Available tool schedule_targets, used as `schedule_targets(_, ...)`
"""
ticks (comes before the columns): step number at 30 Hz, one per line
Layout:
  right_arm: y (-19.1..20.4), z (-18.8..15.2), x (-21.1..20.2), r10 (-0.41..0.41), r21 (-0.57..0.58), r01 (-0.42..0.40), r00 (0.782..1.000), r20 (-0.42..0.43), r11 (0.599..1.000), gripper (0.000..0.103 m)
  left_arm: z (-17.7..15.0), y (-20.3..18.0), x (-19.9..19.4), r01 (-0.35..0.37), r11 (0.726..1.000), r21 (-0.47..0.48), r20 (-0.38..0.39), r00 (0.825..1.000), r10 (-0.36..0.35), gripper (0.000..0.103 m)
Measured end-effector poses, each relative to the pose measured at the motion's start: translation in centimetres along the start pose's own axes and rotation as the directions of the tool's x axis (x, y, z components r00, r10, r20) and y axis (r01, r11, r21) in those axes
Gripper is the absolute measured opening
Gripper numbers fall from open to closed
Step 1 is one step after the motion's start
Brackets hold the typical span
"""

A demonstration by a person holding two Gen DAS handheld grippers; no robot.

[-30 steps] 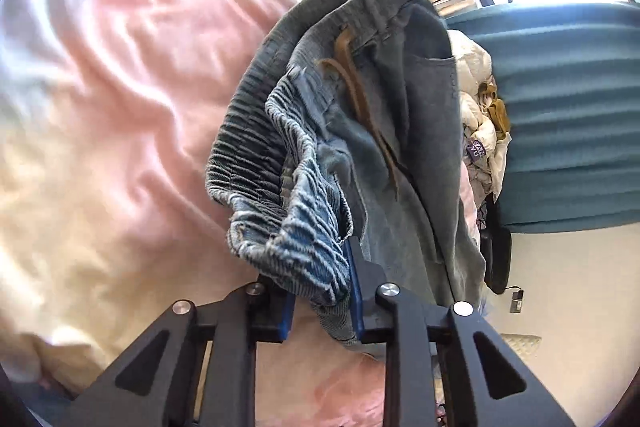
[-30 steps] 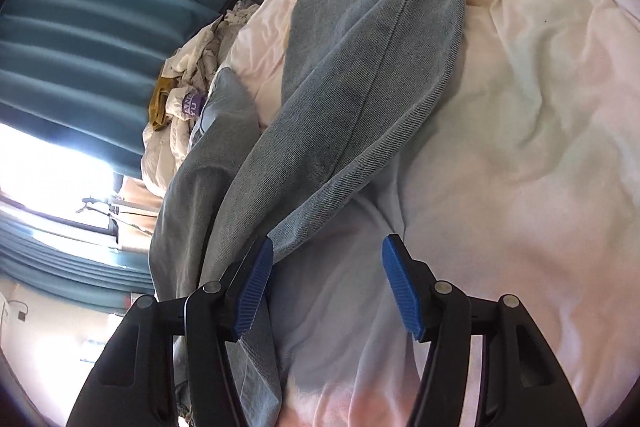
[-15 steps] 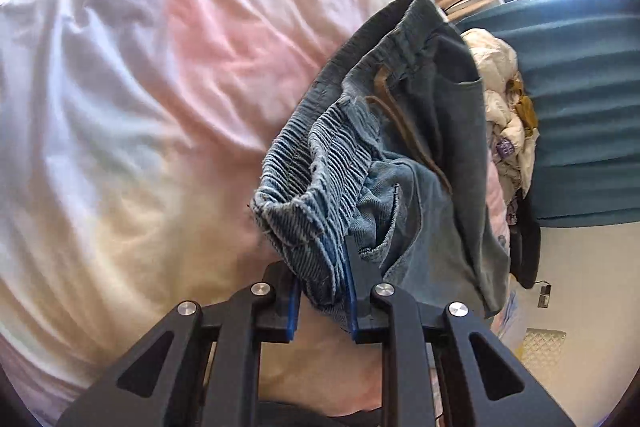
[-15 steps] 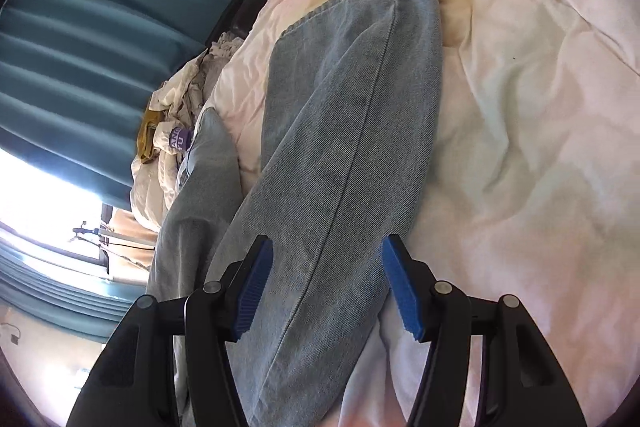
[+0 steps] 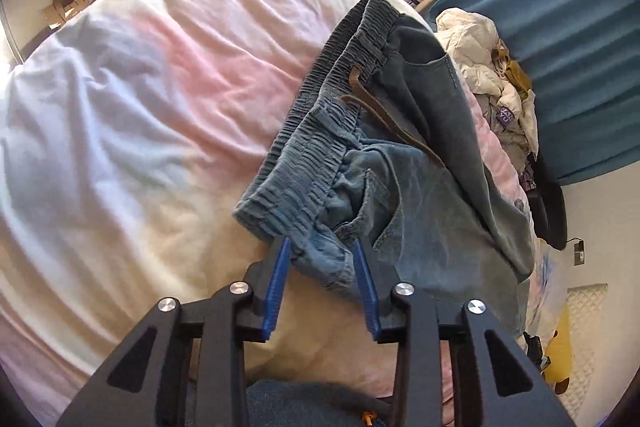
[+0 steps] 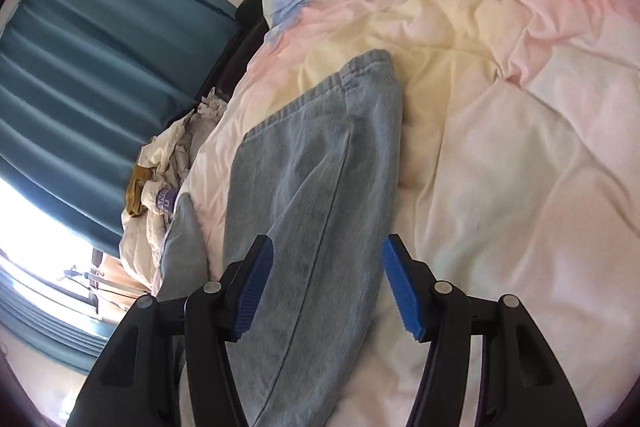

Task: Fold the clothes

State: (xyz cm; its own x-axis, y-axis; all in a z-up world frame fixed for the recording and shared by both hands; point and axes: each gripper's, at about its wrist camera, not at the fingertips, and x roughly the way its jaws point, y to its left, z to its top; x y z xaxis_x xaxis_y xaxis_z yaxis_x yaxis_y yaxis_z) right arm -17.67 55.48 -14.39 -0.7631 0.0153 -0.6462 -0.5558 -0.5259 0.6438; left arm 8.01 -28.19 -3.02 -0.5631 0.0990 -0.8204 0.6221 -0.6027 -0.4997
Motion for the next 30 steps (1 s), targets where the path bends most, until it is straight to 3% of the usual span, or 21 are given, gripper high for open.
schedule_targets(1, -0.3, 0.9, 0.6, -0.015, -0.02, 0.016, 1.0, 0.007, 1.0, 0.058, 0.0, -0.4, -0.5, -0.004, 1.0, 0.008, 0.018, 1.0, 0.004, 0.044)
schedule_targets(4, -1.4, 3.4, 2.6, -0.05, -0.075, 0.05, 0.999, 0.012, 0.996, 0.058, 0.0, -1.8, -1.5, -0.006, 0.999, 0.035, 0.069, 0.998, 0.004, 0.045)
schedule_targets(8, -2.4, 5.5, 5.2, 0.02, -0.109, -0.02, 1.0, -0.008, 0.994, 0.057, 0.2, -5.2, -1.5, 0.014, 0.995, 0.097, 0.124, 0.992, -0.026, 0.045)
schedule_targets(10, -2.1, 6.3, 5.7, 0.06, -0.143, -0.057, 0.998, 0.014, 0.988, 0.048, 0.3, -8.1, -0.3, 0.009, 0.987, 0.159, 0.137, 0.99, -0.031, 0.045)
schedule_targets(12, -1.2, 6.9, 5.9, 0.078, -0.189, -0.071, 0.996, 0.031, 0.979, 0.014, 0.2, -11.3, 1.6, 0.026, 0.974, 0.227, 0.134, 0.989, -0.057, 0.045)
schedule_targets(13, -1.0, 7.3, 5.8, 0.083, -0.193, -0.076, 0.996, 0.031, 0.978, 0.007, 0.0, -12.8, 3.0, 0.038, 0.966, 0.255, 0.114, 0.991, -0.069, 0.045)
schedule_targets(15, -0.7, 8.1, 5.5, 0.096, -0.193, -0.088, 0.995, 0.03, 0.977, 0.002, -0.4, -15.9, 5.7, 0.065, 0.949, 0.31, 0.073, 0.993, -0.092, 0.045)
schedule_targets(20, -0.1, 10.6, 1.2, 0.178, -0.198, -0.157, 0.98, 0.093, 0.967, 0.001, -2.9, -22.9, 12.6, 0.137, 0.9, 0.415, -0.051, 0.991, -0.127, 0.045)
schedule_targets(25, -1.8, 11.0, -1.8, 0.155, -0.203, -0.13, 0.981, 0.116, 0.971, 0.001, -5.9, -27.1, 16.9, 0.168, 0.831, 0.53, -0.111, 0.986, -0.128, 0.045)
schedule_targets(30, -7.4, 9.3, 0.7, 0.026, -0.129, -0.025, 1.0, 0.008, 0.991, 0.001, -8.1, -27.3, 18.9, 0.058, 0.753, 0.655, -0.045, 0.998, -0.037, 0.045)
